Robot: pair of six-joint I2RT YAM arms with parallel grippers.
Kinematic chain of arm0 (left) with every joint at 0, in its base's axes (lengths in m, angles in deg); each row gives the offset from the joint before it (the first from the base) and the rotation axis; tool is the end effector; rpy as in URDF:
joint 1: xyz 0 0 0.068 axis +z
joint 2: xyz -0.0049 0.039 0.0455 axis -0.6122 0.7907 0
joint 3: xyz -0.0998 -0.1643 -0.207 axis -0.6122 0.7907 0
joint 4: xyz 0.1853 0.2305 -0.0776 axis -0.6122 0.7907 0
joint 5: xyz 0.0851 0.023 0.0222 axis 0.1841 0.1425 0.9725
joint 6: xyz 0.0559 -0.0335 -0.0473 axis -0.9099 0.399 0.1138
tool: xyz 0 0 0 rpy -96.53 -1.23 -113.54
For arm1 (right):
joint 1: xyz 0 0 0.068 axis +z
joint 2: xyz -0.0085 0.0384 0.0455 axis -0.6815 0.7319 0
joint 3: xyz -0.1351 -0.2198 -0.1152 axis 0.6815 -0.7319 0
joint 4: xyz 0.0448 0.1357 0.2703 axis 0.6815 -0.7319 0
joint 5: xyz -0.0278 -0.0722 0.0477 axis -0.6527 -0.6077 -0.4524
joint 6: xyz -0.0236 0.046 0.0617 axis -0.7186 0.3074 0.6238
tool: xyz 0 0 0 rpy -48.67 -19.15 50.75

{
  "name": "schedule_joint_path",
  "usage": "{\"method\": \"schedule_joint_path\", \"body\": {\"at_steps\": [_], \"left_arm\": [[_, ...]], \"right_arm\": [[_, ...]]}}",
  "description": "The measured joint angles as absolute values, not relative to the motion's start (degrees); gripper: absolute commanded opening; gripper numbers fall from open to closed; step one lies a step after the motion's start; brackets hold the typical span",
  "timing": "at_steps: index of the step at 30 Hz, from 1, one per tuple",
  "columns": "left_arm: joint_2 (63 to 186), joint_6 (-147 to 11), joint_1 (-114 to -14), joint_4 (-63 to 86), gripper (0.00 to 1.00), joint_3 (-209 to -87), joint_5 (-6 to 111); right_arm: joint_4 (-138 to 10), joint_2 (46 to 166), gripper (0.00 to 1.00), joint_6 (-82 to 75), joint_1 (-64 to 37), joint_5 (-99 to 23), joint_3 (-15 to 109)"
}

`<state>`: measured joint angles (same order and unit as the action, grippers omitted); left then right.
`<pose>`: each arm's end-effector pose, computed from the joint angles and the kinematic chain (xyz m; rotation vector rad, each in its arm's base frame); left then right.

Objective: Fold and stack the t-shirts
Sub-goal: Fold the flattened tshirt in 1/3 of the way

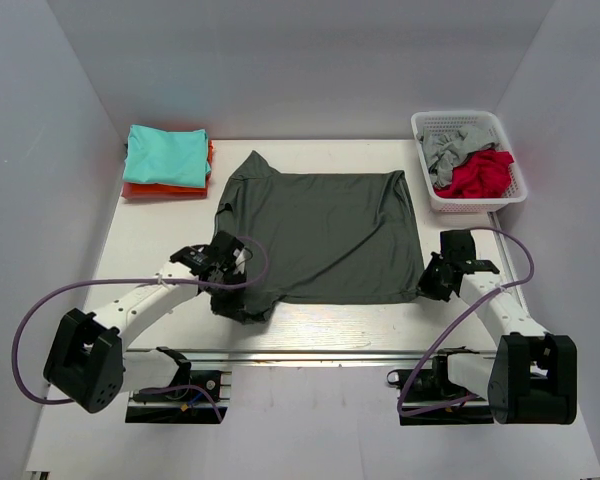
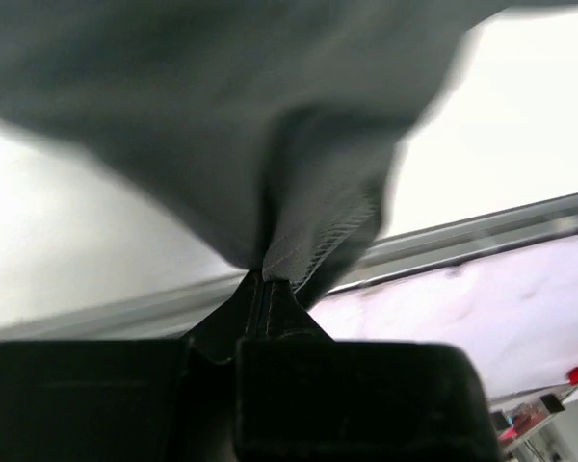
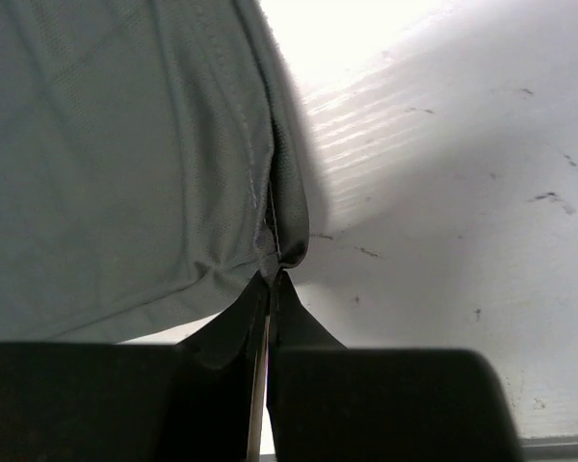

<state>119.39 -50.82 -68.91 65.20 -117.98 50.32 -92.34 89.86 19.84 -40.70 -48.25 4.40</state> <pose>0.1971 -0.1339 0.1465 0.0921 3.0583 -0.3747 0.2532 0.0068 0.1330 0.6566 2.5555 0.1342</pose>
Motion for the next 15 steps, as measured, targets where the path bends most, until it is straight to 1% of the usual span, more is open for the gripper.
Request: {"method": "schedule_joint_path", "body": {"at_steps": [4, 7, 10, 15], "left_arm": [[120.75, -52.17, -68.91, 61.33, 0.00, -124.30, 50.80], [121.53, -52.96, -68.51, 58.36, 0.00, -128.95, 53.27], [122.52, -53.53, -68.23, 56.67, 0.00, -132.62, 57.27], [128.27, -55.89, -68.12, 56.02, 0.00, -140.32, 66.34]], "right_arm": [[-91.94, 90.08, 0.00, 18.74, -40.70, -45.95, 5.36], [-91.64, 90.21, 0.00, 17.48, -40.70, -44.71, 8.60], [-91.07, 91.19, 0.00, 16.25, -40.67, -44.21, 13.03], [-89.80, 94.73, 0.00, 15.47, -40.67, -43.94, 18.04]]}}
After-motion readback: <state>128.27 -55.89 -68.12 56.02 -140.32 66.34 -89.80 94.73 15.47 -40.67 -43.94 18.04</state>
